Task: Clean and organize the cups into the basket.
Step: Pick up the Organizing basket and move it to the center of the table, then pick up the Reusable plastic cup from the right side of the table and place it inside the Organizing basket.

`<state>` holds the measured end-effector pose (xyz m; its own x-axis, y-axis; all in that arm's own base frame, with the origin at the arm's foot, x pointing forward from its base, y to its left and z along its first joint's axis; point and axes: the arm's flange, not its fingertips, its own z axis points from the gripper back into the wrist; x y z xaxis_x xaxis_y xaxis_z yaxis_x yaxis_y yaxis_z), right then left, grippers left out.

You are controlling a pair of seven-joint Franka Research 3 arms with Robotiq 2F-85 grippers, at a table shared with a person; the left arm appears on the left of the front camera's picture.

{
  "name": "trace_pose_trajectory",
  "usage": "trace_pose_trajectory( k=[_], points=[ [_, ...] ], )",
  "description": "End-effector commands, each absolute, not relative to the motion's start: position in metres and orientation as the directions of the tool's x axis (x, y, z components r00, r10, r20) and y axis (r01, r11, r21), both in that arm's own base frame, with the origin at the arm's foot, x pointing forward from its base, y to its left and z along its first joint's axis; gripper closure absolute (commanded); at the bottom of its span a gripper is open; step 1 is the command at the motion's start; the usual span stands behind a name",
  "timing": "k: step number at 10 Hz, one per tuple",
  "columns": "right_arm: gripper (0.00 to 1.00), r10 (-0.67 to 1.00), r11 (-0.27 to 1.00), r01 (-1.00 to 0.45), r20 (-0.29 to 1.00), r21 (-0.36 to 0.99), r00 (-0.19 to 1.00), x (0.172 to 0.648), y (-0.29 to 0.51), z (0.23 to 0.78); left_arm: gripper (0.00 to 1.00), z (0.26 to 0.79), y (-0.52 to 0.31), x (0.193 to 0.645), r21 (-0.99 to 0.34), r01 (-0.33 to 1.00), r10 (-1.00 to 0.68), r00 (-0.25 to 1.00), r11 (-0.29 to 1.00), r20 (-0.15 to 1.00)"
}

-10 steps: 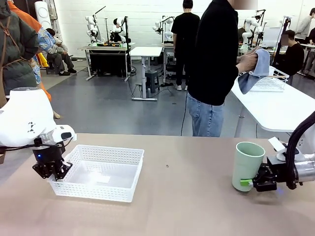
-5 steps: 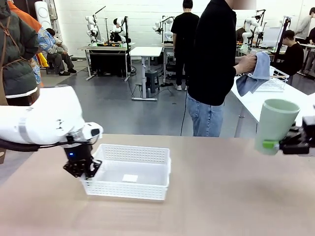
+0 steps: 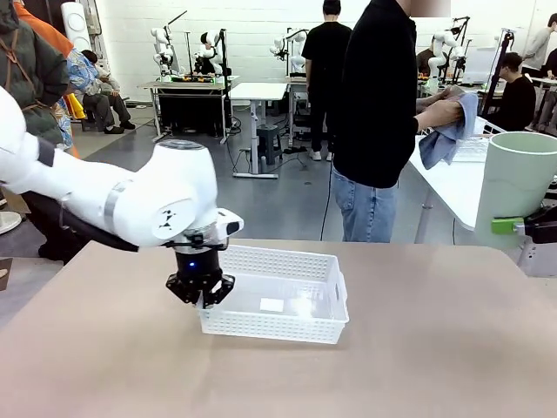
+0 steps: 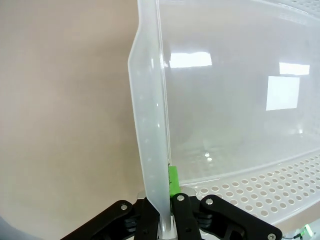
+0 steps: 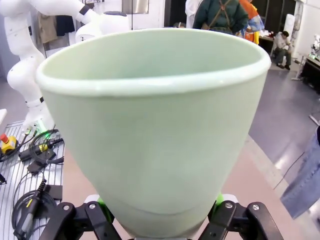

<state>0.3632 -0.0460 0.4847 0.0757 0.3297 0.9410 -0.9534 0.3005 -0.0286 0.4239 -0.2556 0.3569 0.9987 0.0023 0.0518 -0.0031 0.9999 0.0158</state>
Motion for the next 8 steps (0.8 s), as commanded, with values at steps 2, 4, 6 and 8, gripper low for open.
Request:
trace_pose_trajectory(
  k=[2,4,6,8],
  points=[
    [0.80,0.325,0.312,-0.949,0.935,0.034,0.140,0.372,-0.046,0.471,1.00,0.353,-0.294,0.432,0.071,-0.042,0.038,0.998,0.997,0.057],
    [0.80,0.333,0.319,-0.947,0.930,0.043,0.155,0.376,-0.045,0.466,1.00,0.351,-0.292,0.436,0.046,-0.060,0.058,0.997,0.997,0.043],
    [0.80,0.339,0.317,-0.947,0.927,0.049,0.161,0.380,-0.042,0.461,1.00,0.346,-0.294,0.435,0.041,-0.067,0.065,0.997,0.997,0.039],
    [0.80,0.344,0.336,-0.940,0.921,0.061,0.183,0.384,-0.043,0.455,1.00,0.345,-0.282,0.436,0.028,-0.072,0.071,0.997,0.997,0.041]
  ],
)
